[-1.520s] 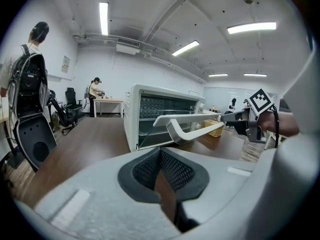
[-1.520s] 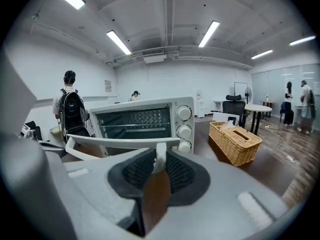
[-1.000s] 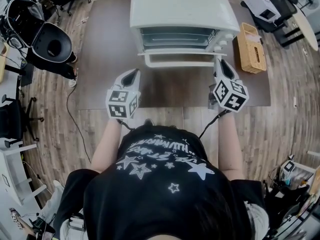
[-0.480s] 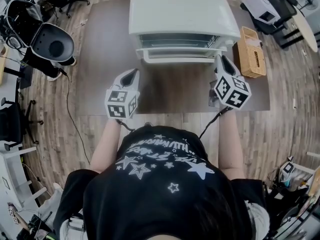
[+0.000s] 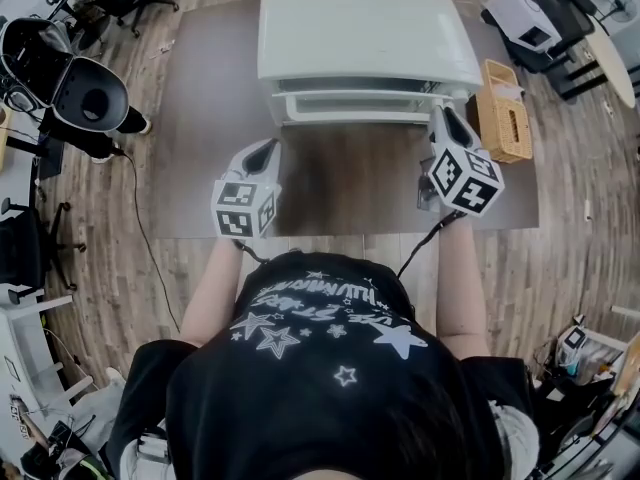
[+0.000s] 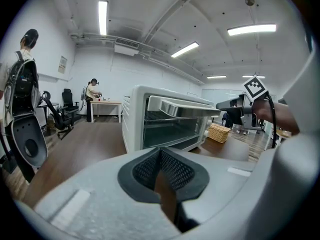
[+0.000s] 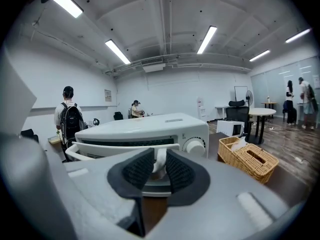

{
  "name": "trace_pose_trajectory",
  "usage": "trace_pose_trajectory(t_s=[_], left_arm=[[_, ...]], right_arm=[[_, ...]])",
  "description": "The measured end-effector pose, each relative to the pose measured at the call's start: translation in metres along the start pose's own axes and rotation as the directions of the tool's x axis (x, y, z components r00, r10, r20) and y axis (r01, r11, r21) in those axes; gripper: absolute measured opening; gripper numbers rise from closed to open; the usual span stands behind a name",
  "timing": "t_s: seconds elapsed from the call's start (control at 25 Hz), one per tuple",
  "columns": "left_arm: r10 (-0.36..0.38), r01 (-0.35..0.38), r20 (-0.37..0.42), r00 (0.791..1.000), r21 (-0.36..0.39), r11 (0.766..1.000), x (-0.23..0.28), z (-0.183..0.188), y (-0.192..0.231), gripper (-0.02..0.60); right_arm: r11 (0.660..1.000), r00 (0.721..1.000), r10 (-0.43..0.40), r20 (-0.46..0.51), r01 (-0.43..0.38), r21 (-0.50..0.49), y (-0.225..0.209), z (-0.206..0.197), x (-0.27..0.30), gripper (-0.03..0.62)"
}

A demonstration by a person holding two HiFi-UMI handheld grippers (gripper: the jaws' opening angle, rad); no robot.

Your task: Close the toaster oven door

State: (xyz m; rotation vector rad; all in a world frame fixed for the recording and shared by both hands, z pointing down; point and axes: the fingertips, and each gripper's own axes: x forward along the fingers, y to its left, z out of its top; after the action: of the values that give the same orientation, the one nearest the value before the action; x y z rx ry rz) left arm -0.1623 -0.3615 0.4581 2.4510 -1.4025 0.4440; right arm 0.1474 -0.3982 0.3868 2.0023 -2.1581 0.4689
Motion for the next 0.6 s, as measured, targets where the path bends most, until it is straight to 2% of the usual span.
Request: trace_pose_trajectory(t_s=[0.6], left_arm=[[0.014, -0.015, -0.007, 1.0, -0.011, 1.0, -0.001, -0.001, 0.007, 0.009]], right_arm=[[1.0, 1.0, 0.0, 0.027, -0.001, 0.01, -0.001, 0.016, 0.024, 0.08]])
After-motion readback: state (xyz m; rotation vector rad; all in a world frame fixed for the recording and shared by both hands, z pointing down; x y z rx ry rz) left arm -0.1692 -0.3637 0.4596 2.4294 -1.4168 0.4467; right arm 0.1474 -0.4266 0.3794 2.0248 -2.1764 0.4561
